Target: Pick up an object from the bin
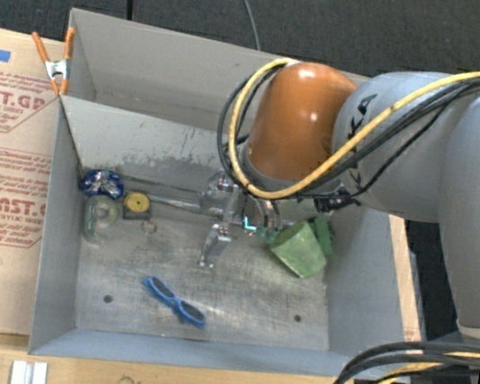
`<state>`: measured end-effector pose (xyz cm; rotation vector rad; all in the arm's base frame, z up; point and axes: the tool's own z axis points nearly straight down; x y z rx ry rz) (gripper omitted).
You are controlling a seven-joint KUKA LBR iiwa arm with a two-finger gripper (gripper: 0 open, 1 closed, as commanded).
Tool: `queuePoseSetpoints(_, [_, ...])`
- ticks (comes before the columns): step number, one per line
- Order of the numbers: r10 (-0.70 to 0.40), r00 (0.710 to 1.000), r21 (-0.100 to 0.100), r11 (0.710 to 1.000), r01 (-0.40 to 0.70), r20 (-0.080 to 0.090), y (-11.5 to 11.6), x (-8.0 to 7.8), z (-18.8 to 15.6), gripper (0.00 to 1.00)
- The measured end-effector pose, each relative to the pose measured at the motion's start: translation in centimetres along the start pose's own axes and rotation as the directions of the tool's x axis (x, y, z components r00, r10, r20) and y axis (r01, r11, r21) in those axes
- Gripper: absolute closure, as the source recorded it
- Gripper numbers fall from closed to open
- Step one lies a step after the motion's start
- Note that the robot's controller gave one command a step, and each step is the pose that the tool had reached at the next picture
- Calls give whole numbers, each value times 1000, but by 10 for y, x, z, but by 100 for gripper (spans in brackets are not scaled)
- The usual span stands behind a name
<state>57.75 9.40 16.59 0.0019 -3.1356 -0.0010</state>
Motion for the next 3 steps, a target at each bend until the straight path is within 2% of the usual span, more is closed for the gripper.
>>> queuePoseSetpoints(1, [-167,986,0,986,167,-4,11,76,86,0])
queuePoseSetpoints(2, [-165,986,0,986,165,7,11,71,81,100])
queuePoseSetpoints(3, [-319,948,4,948,319,17,3,26,-84,100])
